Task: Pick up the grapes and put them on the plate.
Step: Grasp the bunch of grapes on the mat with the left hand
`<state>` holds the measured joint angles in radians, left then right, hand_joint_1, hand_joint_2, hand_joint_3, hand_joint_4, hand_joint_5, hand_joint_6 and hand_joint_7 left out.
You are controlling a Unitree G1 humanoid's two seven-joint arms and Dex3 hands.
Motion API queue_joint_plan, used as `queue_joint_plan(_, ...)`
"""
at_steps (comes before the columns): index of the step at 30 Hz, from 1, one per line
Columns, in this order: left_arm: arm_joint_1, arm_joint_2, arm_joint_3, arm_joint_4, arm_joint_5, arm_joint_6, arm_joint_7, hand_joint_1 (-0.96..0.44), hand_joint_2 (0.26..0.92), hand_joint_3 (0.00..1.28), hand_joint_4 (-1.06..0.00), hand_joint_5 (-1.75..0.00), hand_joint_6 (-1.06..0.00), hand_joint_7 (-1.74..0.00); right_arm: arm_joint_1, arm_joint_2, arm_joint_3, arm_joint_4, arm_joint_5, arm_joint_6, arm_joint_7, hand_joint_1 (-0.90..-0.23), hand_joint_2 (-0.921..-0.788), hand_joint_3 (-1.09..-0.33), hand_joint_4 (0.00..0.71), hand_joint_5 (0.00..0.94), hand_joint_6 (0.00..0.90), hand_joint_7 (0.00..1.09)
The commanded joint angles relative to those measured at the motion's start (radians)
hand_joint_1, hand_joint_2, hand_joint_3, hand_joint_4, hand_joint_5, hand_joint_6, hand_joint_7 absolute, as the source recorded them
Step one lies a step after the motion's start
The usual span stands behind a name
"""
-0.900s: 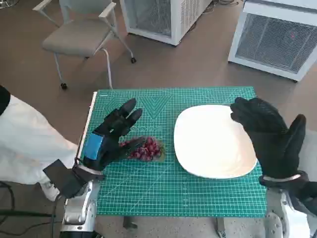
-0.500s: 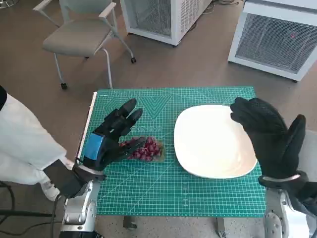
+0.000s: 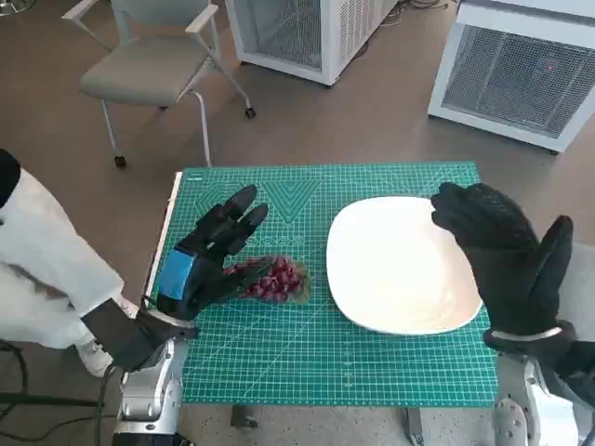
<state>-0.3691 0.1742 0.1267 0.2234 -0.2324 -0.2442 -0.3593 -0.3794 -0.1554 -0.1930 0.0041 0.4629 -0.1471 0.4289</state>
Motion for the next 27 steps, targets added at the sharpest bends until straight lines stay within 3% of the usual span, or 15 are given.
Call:
queue_joint_plan(1, 0.011, 0.002, -0.003, -0.005, 0.002, 0.002, -0.002, -0.09, 0.921, 0.03, -0.46, 0.00, -0.50, -0.01, 0.017, -0.006, 0.001, 0.012, -0.017, 0.002, -0.002, -0.379, -0.921, -0.619, 0.428, 0.733, 0.211, 0.99)
queue_joint_plan(27, 0.028, 0.040, -0.020, -0.066, 0.052, 0.034, 0.011, -0.11, 0.915, 0.02, -0.45, 0.00, -0.50, 0.00, 0.021, -0.002, 0.005, 0.004, -0.028, 0.002, -0.006, -0.380, -0.921, -0.622, 0.426, 0.737, 0.206, 1.00)
